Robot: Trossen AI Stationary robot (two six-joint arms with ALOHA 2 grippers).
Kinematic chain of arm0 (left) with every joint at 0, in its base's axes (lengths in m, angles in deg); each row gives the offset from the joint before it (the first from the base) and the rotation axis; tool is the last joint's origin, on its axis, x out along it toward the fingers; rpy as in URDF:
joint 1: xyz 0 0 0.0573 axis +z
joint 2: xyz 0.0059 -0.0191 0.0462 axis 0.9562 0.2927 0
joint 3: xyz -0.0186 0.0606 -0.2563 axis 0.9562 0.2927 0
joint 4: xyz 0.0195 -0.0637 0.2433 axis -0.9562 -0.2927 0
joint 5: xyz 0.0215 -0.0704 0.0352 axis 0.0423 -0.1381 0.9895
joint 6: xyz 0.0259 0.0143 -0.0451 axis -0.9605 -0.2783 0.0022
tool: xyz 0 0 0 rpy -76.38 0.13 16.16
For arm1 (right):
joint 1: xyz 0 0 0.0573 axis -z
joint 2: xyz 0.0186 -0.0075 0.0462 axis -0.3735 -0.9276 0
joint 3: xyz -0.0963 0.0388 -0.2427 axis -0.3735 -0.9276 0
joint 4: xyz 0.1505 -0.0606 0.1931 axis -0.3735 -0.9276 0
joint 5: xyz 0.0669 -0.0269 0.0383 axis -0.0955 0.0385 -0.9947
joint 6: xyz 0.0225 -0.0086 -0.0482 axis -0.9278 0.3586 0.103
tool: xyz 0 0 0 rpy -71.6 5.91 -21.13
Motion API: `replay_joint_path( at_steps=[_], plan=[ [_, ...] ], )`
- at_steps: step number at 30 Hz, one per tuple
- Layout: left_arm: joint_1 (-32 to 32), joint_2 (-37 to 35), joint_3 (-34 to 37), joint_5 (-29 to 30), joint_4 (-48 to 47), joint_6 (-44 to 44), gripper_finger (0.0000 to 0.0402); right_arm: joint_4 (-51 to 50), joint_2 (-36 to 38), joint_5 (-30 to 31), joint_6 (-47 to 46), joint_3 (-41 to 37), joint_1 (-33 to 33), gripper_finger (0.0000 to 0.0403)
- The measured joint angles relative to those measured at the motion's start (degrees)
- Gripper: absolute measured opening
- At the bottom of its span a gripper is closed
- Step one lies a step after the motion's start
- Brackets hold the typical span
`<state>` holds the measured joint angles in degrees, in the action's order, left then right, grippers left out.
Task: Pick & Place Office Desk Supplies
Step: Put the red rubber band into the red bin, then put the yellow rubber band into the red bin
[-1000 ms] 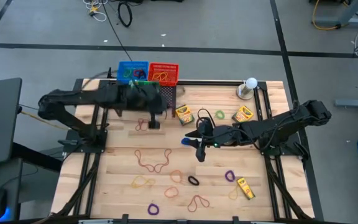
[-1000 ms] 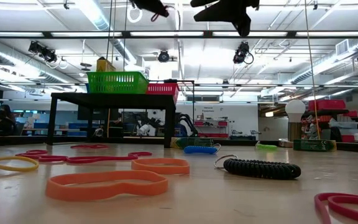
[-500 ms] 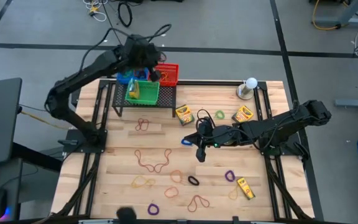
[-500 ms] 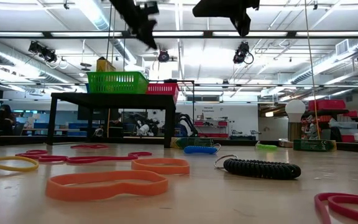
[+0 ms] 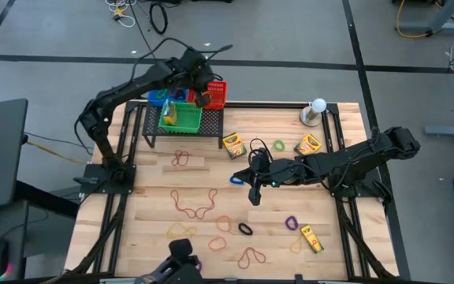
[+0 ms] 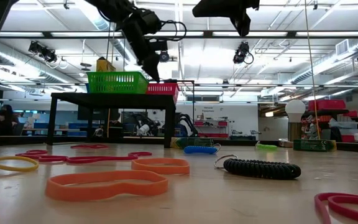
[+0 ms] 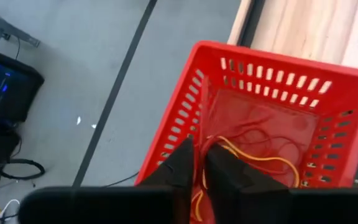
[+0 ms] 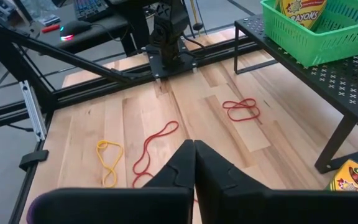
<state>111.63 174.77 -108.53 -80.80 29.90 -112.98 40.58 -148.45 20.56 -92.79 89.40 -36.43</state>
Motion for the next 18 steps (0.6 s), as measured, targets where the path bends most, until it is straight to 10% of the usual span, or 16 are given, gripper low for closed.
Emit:
replay_joint_path(
  at_steps=[18],
  plan=[
    [2.0,-0.5,-8.2,-11.7,-15.0,6.4,0.0145,0.0,0.0,0.0,0.0,0.0,0.0,0.0006]
  ],
)
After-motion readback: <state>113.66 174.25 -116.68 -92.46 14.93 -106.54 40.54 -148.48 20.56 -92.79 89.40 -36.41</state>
